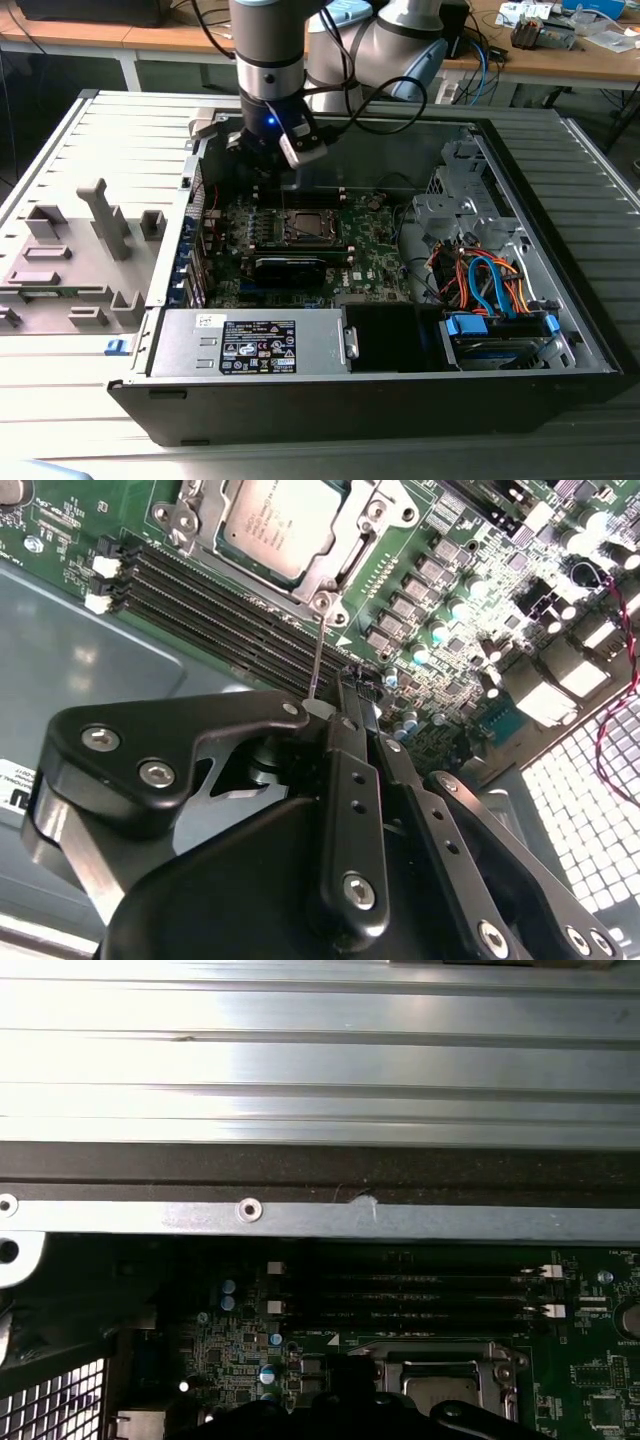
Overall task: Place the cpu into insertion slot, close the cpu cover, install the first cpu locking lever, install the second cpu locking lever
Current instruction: 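Install the first cpu locking lever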
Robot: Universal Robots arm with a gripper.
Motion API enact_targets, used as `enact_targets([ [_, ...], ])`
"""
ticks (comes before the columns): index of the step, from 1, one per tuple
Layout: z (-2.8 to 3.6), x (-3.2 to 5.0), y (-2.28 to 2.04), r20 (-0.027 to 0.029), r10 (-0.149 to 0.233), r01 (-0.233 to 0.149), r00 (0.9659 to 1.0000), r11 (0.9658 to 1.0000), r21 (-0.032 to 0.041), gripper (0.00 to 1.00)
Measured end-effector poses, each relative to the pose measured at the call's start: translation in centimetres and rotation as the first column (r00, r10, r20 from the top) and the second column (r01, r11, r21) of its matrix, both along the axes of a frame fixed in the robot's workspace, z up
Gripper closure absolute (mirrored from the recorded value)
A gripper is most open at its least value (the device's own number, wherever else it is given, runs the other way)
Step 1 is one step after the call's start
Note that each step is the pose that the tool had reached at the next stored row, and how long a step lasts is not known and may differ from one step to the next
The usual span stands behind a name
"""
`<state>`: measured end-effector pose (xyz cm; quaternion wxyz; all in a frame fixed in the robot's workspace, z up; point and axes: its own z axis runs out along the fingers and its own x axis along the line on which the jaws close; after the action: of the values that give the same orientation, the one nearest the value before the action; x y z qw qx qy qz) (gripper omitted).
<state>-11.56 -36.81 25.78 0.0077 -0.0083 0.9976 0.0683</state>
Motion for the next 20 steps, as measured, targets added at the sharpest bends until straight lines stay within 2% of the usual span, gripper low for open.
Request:
enact_targets([
  [20, 0.00, 0.84, 0.00, -0.0014, 0.000, 0.000, 1.0000, 1.0000, 0.0000, 0.89],
])
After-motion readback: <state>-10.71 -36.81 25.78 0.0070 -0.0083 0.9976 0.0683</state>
